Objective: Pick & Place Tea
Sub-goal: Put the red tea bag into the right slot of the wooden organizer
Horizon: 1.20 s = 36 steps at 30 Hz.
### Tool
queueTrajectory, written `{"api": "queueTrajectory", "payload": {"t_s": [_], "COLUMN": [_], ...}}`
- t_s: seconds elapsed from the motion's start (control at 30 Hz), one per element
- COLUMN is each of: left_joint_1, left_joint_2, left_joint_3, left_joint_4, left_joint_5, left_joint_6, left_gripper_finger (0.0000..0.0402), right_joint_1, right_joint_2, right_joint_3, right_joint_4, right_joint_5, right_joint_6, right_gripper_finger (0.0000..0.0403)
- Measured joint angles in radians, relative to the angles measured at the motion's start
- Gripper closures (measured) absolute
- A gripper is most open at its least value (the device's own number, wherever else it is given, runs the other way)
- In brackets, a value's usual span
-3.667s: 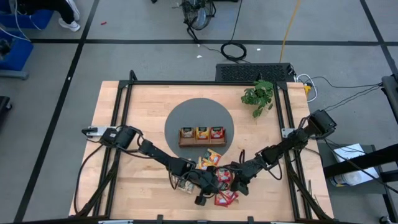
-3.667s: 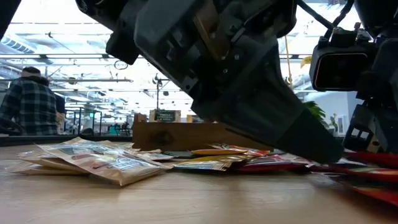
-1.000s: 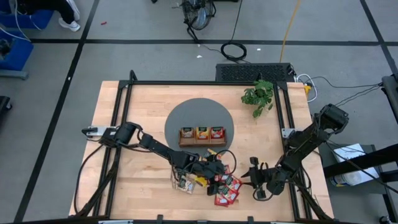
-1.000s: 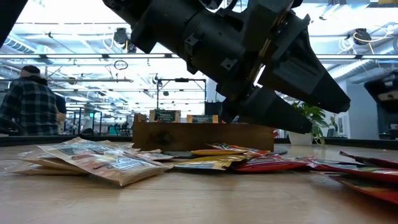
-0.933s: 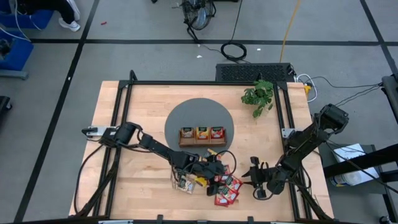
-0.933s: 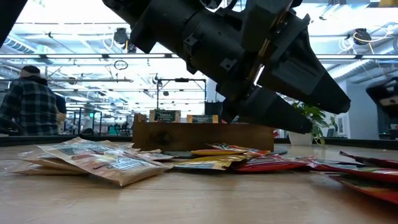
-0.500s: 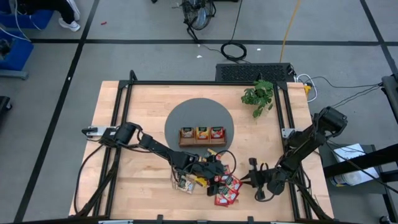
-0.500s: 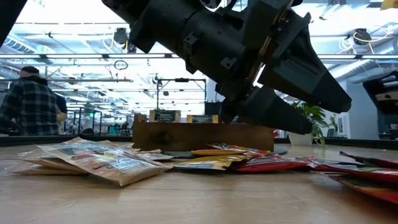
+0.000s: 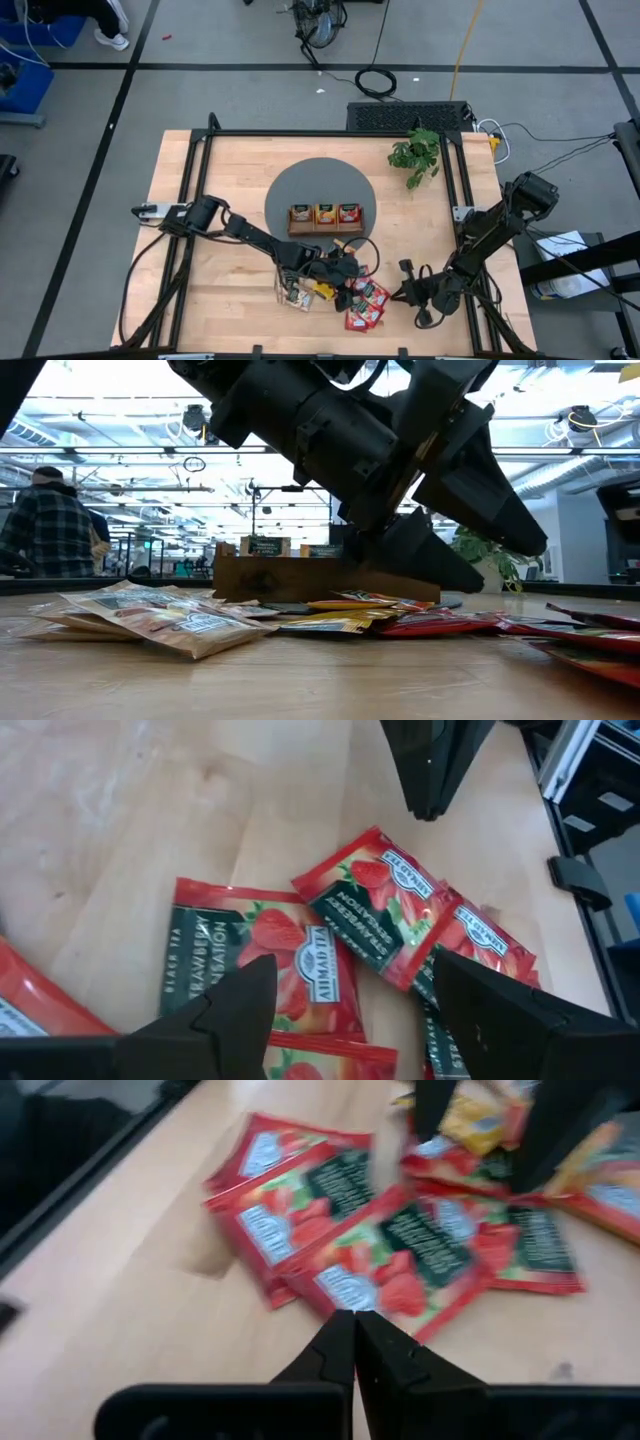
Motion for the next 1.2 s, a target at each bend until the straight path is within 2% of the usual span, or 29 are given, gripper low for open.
{"api": "queueTrajectory", "payload": {"t_s": [0.13,0.37,0.6,0.83,1.2], "left_joint_1": [0.0,0.0,0.007,0.013,0.014], "left_joint_2": [0.0,0.0,0.001,0.001,0.029], "left_joint_3": [0.016,0.034,0.035,0.035,0.034], "left_joint_4": [-0.021,-0.029,-0.103,-0.124,-0.057], "left_joint_5": [-0.007,-0.04,-0.079,-0.06,-0.044], "left_joint_6": [0.004,0.03,-0.008,-0.031,-0.054], "left_gripper_finger": [0.0133,0.0133,0.0133,0.0133,0.0133], "right_joint_1": [0.0,-0.034,-0.066,-0.079,-0.085], "right_joint_2": [0.04,0.15,0.223,0.234,0.236], "right_joint_3": [0.001,0.045,0.056,0.055,0.054], "right_joint_4": [0.047,0.066,0.124,0.151,0.151], "right_joint_5": [-0.037,-0.011,-0.011,-0.03,-0.036], "right_joint_6": [-0.019,-0.051,-0.038,-0.065,-0.075], "right_gripper_finger": [0.0402,0.0403,0.0403,0.0403,0.0403]}}
